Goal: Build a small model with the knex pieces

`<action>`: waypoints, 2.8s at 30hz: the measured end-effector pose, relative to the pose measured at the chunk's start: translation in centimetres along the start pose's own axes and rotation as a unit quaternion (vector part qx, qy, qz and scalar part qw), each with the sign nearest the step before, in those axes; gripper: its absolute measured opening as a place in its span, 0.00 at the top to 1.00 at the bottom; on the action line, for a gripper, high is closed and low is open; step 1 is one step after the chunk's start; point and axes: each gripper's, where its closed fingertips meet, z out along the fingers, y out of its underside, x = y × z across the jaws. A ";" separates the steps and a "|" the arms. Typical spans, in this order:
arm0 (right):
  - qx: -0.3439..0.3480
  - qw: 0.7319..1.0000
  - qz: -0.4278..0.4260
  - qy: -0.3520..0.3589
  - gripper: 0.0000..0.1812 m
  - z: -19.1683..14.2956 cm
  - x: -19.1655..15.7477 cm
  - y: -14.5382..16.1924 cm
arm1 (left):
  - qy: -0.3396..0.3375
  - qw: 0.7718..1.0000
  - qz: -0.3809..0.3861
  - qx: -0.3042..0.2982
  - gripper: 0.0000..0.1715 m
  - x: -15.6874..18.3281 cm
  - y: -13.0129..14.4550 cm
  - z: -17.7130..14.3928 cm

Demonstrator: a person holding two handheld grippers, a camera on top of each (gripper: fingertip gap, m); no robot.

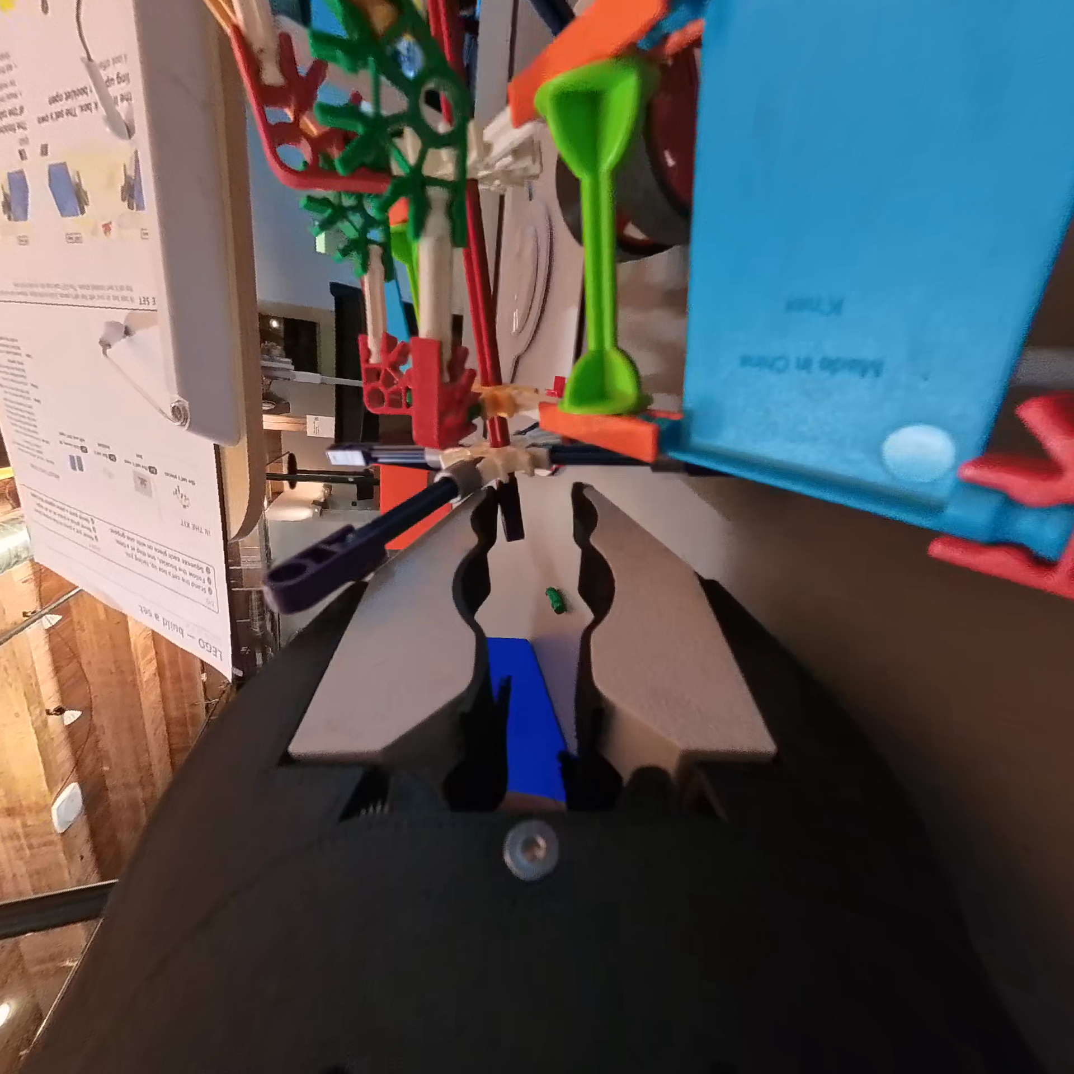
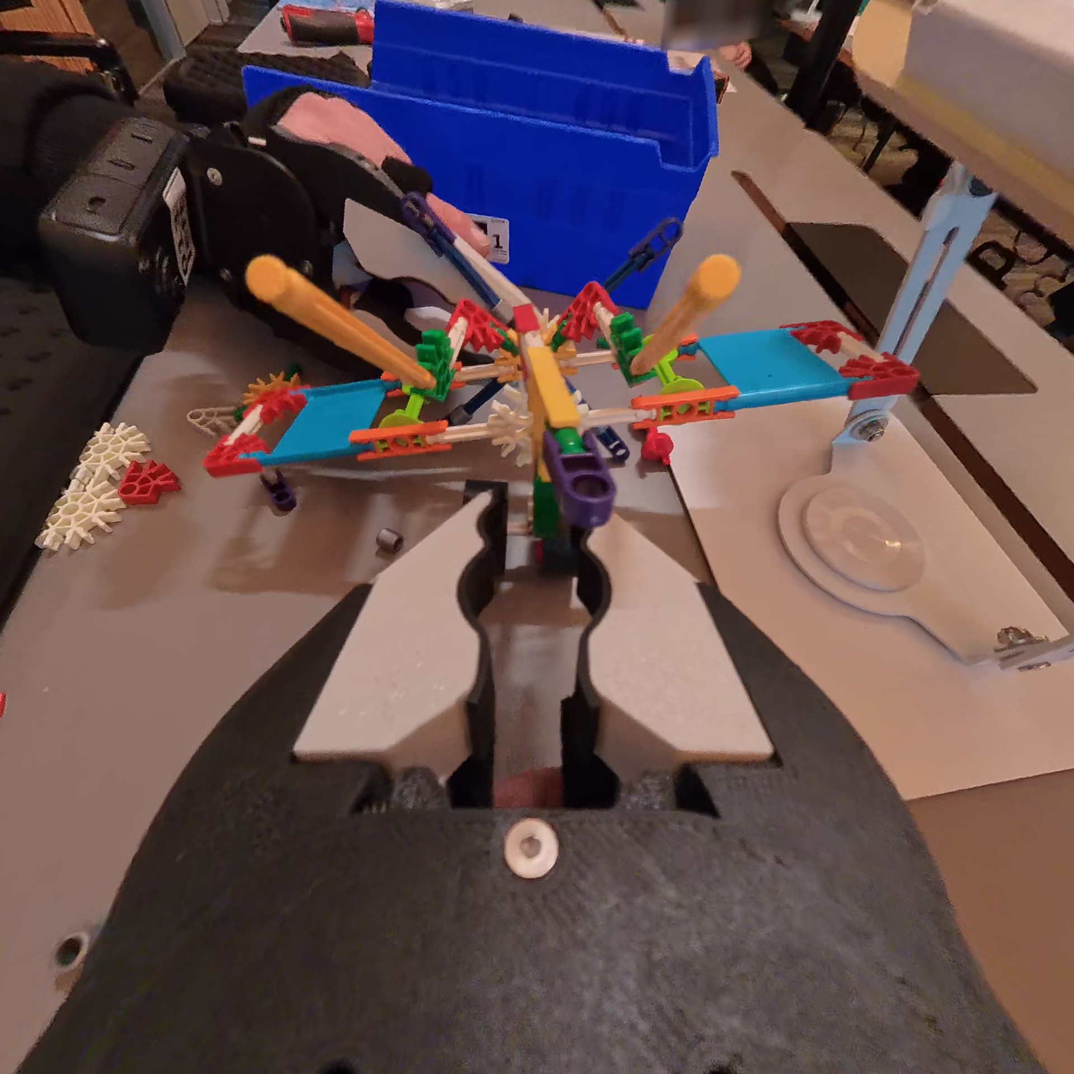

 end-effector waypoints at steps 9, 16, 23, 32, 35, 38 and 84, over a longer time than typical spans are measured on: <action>-0.037 0.999 -0.012 0.000 0.81 -1.3 0.2 1.3 | 0.024 0.995 -0.065 -0.066 0.84 -1.1 2.8 -2.4; -0.058 0.998 -0.008 0.038 0.80 -4.0 1.3 2.7 | 0.015 0.991 -0.114 -0.076 0.85 -2.3 2.7 -6.2; -0.051 0.996 0.006 0.076 0.81 -5.5 2.3 2.5 | -0.046 0.980 -0.189 -0.031 0.85 -7.7 4.1 -13.5; -0.039 0.993 0.066 0.095 0.81 -4.0 2.6 4.2 | -0.031 0.947 -0.276 -0.160 0.85 -12.2 20.1 -13.7; -0.046 0.991 0.052 0.111 0.81 -4.2 3.0 4.4 | 0.036 0.940 -0.301 -0.158 0.83 -10.9 21.5 -10.6; -0.041 0.991 0.044 0.121 0.81 -4.7 3.5 4.2 | 0.150 0.921 -0.329 -0.145 0.79 -8.2 21.0 -8.2; -0.072 0.972 -0.014 0.225 0.84 -8.4 -2.0 -1.3 | 0.450 0.823 -0.312 -0.152 0.98 4.2 18.4 -12.2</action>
